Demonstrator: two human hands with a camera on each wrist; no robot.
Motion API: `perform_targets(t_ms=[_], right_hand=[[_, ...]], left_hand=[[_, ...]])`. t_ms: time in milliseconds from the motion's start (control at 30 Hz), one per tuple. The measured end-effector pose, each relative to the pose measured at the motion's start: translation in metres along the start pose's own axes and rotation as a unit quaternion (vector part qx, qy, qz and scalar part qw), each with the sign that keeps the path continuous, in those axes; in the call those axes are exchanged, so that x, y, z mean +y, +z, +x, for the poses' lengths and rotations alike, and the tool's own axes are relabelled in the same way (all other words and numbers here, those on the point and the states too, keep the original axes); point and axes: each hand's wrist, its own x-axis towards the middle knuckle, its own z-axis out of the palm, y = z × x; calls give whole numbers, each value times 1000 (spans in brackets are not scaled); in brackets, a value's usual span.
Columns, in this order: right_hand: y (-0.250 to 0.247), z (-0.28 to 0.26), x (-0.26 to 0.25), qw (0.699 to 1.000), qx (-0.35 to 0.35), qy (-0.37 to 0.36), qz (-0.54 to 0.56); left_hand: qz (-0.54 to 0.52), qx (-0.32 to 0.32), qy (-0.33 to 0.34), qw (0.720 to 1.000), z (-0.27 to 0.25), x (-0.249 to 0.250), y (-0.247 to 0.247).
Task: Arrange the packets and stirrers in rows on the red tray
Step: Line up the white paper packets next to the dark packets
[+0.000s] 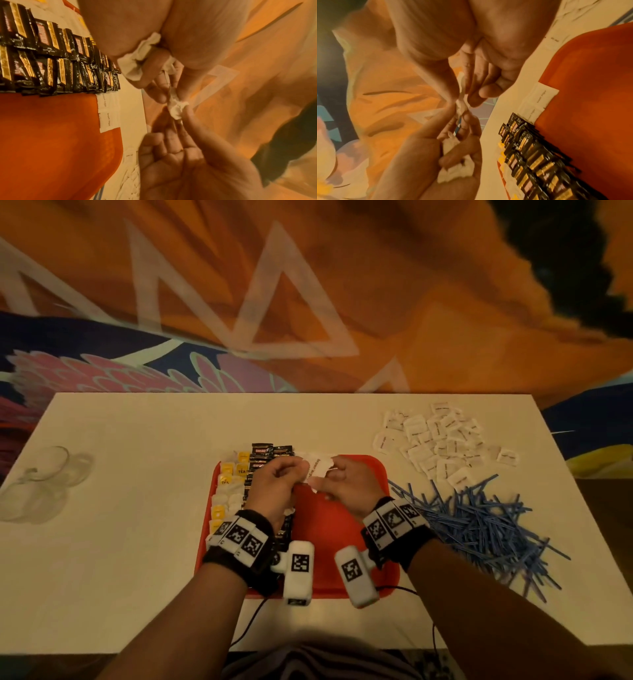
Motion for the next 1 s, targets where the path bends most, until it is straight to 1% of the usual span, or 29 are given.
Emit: perform_targets(t_ms=[67, 167, 267, 333, 400, 467, 500, 567, 633, 733, 767, 833, 900, 967, 1000], right_hand=[[2, -2, 1, 999, 4, 22, 32], [3, -2, -2, 991, 21, 60, 118], [5, -3, -6, 991, 3, 77, 109], [5, -6, -9, 991, 0, 84, 102], [3, -7, -8, 989, -5, 86, 121], [2, -10, -4, 985, -25, 82, 149], [3, -11, -2, 986, -37, 79, 144], [4, -11, 3, 989, -50, 74, 122], [6, -10, 6, 986, -40, 82, 139], [10, -7, 7, 981, -26, 87, 171], [10, -6, 8, 985, -28, 79, 154], [10, -3, 9, 995, -39, 47, 78], [10, -1, 10, 998, -56, 24, 4], [10, 0, 11, 998, -52, 24, -13], [11, 0, 11, 998, -44, 35, 4]], left_hand=[[-27, -3, -17, 999, 0, 0, -1], [-80, -37, -53, 995, -1, -3, -4], [-96, -81, -58, 990, -5, -2, -5], [-64, -70, -46, 994, -7, -2, -6], [-41, -36, -34, 998, -8, -3, -8], [-60, -17, -32, 998, -8, -4, -9], [-73, -14, -32, 997, -9, -5, -9], [-93, -10, -36, 995, -10, -5, -9], [-110, -14, -51, 992, -12, -6, -9], [-129, -47, -66, 988, -16, -7, -8], [-119, -53, -67, 989, -17, -7, -8], [-85, -54, -63, 993, -17, -7, -8], [-40, -37, -49, 997, -14, -8, -9], [-9, 2, -43, 999, -9, -10, -11], [-12, 16, -43, 999, -7, -11, -12]])
